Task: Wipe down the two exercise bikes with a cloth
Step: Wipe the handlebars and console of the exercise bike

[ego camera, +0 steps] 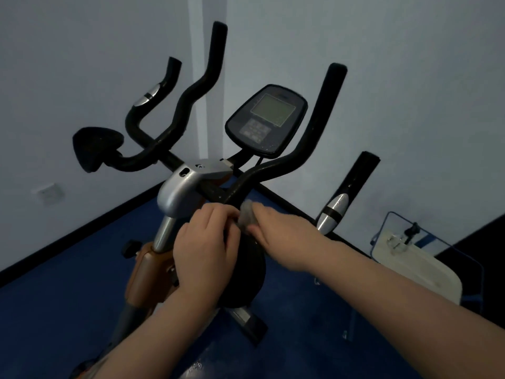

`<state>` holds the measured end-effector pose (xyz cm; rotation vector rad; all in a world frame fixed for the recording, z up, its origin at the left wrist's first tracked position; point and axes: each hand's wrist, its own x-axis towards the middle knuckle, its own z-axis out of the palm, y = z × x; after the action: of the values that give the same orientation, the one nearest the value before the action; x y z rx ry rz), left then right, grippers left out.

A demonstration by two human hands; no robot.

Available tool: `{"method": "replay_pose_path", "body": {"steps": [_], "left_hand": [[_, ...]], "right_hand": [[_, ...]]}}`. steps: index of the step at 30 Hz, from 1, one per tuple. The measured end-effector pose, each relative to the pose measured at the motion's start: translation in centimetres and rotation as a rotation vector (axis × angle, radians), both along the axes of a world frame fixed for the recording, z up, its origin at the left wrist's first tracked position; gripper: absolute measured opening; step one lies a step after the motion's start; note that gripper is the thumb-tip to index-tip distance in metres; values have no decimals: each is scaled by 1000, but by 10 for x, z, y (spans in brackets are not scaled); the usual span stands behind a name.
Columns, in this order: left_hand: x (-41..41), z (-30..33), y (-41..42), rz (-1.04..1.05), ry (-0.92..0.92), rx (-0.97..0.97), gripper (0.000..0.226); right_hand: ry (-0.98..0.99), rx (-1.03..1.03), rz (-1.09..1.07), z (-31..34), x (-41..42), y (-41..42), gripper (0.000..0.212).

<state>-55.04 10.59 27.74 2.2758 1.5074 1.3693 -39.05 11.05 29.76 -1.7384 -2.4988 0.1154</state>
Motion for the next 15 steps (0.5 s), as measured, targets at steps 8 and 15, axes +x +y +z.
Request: {"method": "replay_pose_path", "body": {"steps": [8, 15], "left_hand": [[30, 30, 3, -259, -115, -105, 18], [58, 22, 15, -162, 98, -196, 15]], "right_hand": [[-89, 283, 49, 34, 98, -35, 37], [45, 601, -18, -8, 72, -30, 36]]}}
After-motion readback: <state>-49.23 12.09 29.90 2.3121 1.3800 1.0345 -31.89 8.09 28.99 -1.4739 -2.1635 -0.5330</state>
